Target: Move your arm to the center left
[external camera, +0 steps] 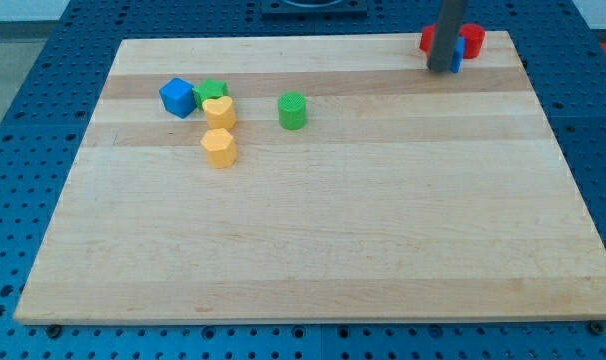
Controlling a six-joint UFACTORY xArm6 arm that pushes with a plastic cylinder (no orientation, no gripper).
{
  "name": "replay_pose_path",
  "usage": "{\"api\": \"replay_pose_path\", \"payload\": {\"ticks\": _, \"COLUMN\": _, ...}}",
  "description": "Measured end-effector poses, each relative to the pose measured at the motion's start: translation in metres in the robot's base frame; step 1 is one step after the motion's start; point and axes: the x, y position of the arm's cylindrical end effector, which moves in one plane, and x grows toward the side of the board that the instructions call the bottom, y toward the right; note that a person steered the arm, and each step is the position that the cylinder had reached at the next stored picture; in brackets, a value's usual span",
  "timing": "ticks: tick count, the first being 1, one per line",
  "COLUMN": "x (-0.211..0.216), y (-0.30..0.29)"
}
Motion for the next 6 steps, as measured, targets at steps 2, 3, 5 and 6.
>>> {"api": "replay_pose_path", "payload": {"ticks": 2, "x": 0.123, "y": 0.0}}
{"api": "replay_pose_path", "payload": {"ticks": 3, "x": 0.229, "y": -0.018}}
{"api": "replay_pose_path", "payload": {"ticks": 5, "x": 0.314, "y": -0.243}}
{"api": "replay_pose_path", "payload": {"ticks": 6, "x": 0.286, "y": -0.353}}
